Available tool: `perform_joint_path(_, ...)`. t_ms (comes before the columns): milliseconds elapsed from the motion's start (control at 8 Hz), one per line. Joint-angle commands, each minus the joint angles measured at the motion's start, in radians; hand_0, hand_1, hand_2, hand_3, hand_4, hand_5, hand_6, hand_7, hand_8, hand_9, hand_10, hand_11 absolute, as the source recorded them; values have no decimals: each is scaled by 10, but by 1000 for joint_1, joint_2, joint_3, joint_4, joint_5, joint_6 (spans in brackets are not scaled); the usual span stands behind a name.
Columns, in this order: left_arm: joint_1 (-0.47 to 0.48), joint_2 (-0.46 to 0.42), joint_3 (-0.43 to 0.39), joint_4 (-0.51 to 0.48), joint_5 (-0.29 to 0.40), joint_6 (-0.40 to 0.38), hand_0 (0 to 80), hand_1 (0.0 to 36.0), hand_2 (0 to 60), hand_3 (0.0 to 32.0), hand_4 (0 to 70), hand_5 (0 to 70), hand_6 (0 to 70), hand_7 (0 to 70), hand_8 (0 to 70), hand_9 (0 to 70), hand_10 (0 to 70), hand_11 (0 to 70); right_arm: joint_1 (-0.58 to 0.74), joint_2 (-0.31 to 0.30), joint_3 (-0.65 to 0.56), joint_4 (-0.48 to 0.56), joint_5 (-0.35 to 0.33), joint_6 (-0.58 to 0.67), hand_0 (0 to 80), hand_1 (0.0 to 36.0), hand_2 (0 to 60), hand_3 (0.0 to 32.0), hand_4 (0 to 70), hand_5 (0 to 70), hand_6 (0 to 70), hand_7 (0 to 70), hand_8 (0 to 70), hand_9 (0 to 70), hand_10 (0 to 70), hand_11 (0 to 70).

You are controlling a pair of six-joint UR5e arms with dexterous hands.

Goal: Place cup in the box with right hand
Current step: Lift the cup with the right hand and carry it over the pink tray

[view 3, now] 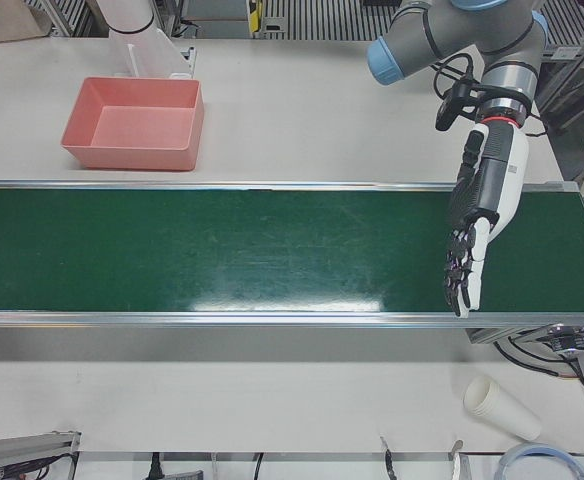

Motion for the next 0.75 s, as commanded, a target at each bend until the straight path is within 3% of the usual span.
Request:
perform_joint_path(0, 0, 0, -2, 2, 0, -1, 0, 0, 0, 0, 0, 0, 0, 0, 0, 0, 0, 0, -276, 122, 90, -10, 17, -235, 519, 232, 397, 0, 287, 137, 314, 700, 513, 700, 432, 617)
perform_joint_path(375, 0, 0, -2, 0, 0, 1, 0, 0, 0, 0, 0, 0, 0, 0, 0, 0, 0, 0, -587, 219, 85, 0, 187, -399, 526, 234, 373, 0, 330, 131, 304, 700, 497, 700, 402, 572)
perform_joint_path(500, 0, 0, -2, 2, 2, 1, 0, 0, 0, 0, 0, 0, 0, 0, 0, 0, 0, 0, -652, 239, 87, 8, 215, -444, 519, 215, 317, 0, 308, 123, 286, 700, 473, 700, 376, 538)
perform_joint_path(625, 0, 0, -2, 2, 2, 1, 0, 0, 0, 0, 0, 0, 0, 0, 0, 0, 0, 0, -683, 241, 87, 29, 238, -464, 511, 186, 205, 0, 270, 107, 249, 700, 416, 670, 307, 450)
